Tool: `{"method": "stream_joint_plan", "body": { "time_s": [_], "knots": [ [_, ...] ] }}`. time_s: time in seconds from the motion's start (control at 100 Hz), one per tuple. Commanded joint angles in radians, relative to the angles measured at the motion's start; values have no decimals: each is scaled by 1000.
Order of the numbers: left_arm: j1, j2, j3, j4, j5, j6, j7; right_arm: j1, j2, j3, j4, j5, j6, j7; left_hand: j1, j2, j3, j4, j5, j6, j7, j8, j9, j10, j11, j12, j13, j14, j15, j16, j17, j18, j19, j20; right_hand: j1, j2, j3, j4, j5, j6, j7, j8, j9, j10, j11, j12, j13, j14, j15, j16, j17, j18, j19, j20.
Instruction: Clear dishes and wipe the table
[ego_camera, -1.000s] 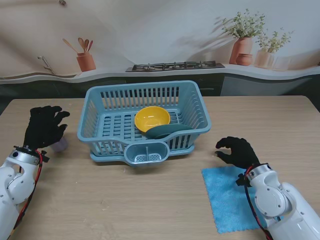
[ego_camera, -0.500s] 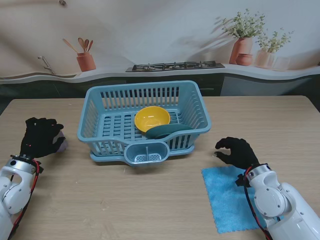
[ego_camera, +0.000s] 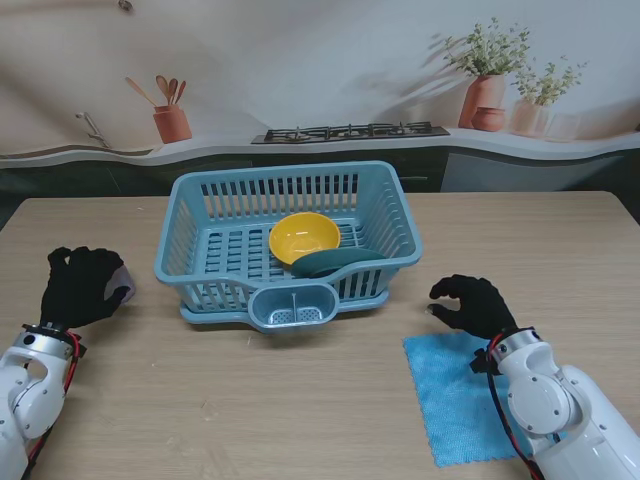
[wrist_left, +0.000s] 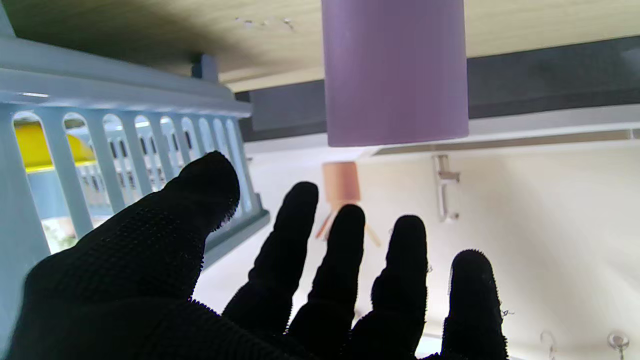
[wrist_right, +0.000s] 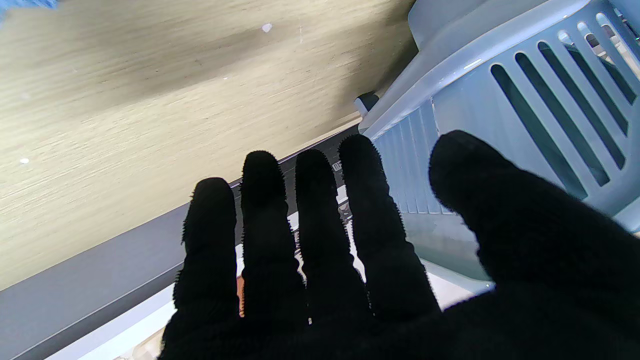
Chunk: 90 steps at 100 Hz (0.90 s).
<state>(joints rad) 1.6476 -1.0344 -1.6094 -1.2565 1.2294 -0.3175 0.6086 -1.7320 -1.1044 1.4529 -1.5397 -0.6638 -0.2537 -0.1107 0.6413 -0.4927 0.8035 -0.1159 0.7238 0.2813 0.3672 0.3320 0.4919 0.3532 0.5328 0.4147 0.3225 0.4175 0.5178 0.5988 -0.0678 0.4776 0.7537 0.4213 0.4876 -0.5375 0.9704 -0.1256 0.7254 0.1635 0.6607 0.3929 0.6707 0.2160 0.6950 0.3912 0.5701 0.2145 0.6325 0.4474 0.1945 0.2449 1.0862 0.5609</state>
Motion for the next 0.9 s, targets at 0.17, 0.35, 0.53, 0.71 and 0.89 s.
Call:
{"method": "stream_joint_plan", "body": {
  "time_s": [0.17,0.35,0.53,0.71,0.89],
  "knots": [
    [-7,7,11,40,1,23,42,-5,1,-4,-7,0,3,16,-15,-17,3,7,-109,15,-46,-28,-100,-18,-22,-29,-74,-40,-53,-19,-34,-15,-49,5,1,17,-1,44,-15,5,-4,8,-25,-12,-14,-10,-18,-24,-6,-6,-16,-26,-16,16],
    [-4,7,12,54,2,40,52,-5,1,-5,-7,1,4,16,-18,-13,1,7,-113,20,-46,-42,-110,-19,-21,-31,-81,-43,-67,-25,-37,-22,-64,17,0,18,-2,44,-15,6,-4,8,-25,-14,-13,-10,-19,-25,-6,-6,-16,-27,-17,16],
    [-15,8,28,78,-4,61,51,-4,1,-8,-7,1,5,17,-14,-12,1,8,-108,26,-44,-52,-109,-14,-19,-33,-78,-43,-67,-25,-33,-21,-68,31,0,17,-1,45,-15,5,-4,8,-25,-12,-14,-10,-18,-25,-6,-6,-17,-26,-17,16],
    [-32,10,47,106,-8,71,57,-4,1,-9,-8,1,8,18,-3,-10,4,10,-105,24,-41,-57,-109,-12,-16,-32,-77,-45,-67,-27,-27,-24,-68,43,0,17,-1,44,-15,5,-4,8,-24,-14,-13,-10,-19,-25,-6,-6,-16,-25,-17,16],
    [-39,10,56,116,-11,78,61,-3,1,-10,-8,1,8,18,23,-2,7,14,-90,27,-21,-53,-88,-4,-6,-29,-60,-33,-51,-22,-14,-18,-51,58,1,17,-1,44,-15,4,-3,8,-25,-13,-14,-10,-19,-25,-6,-6,-17,-25,-17,16]
  ]
}}
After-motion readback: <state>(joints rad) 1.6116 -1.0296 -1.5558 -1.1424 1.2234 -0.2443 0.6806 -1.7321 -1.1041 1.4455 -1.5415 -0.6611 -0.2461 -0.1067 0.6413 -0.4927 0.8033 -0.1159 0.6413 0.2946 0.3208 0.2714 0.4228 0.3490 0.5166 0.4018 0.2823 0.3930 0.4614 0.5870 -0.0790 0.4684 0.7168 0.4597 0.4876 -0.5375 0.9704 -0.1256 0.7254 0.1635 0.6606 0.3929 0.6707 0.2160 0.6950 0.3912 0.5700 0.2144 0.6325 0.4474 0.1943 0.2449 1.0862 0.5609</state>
